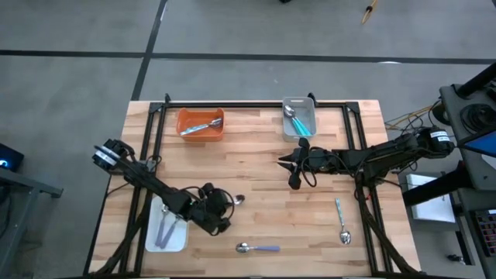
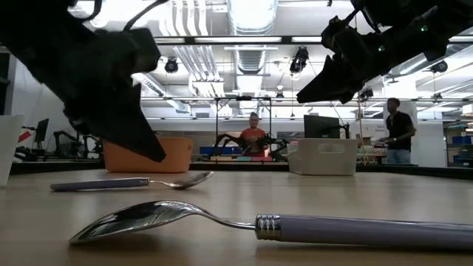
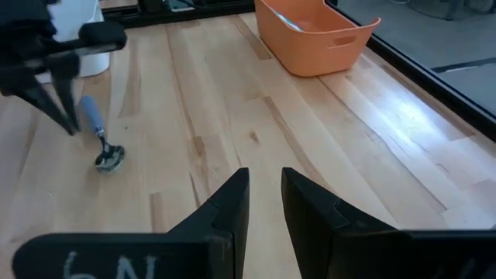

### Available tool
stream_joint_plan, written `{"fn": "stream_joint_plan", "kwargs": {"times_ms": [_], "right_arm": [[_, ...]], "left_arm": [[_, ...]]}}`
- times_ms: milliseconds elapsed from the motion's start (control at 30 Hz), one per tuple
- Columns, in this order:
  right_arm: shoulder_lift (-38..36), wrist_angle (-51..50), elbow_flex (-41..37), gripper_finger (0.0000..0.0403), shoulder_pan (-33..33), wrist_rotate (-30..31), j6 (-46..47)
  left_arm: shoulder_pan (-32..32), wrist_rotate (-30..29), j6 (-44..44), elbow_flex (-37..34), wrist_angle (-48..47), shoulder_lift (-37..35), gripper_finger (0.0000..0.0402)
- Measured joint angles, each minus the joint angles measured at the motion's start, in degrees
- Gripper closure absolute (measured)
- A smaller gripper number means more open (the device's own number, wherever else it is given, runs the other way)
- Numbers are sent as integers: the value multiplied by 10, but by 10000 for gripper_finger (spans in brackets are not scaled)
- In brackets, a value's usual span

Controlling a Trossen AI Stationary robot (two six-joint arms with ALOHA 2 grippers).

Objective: Sort silverware by color (type)
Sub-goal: Put the left purple spoon into the white bin

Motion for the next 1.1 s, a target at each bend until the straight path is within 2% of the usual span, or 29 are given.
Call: {"fn": "stream_joint_plan", "kwargs": {"times_ms": [167,267,333,433,533,667,900,1100], "right_arm": [[0,0,0,335,0,0,-6],[0,1,0,335,0,0,-11],[0,2,0,335,0,0,-11],[0,3,0,335,-1,0,-17],[0,7,0,335,-1,3,-26],[0,7,0,335,-1,3,-25],[0,0,-7,335,-1,3,-26],[0,0,-11,335,-1,5,-24]], "left_arm": [[-1,114,82,29,-55,-32,400],[-1,184,85,67,-156,-48,401],[-1,193,62,97,-237,-49,401],[-3,160,57,117,-302,-49,397],[-1,104,88,117,-298,-48,379],[7,89,96,106,-285,-45,338],[9,86,99,47,-169,-38,259],[9,60,108,15,-100,-13,233]]}}
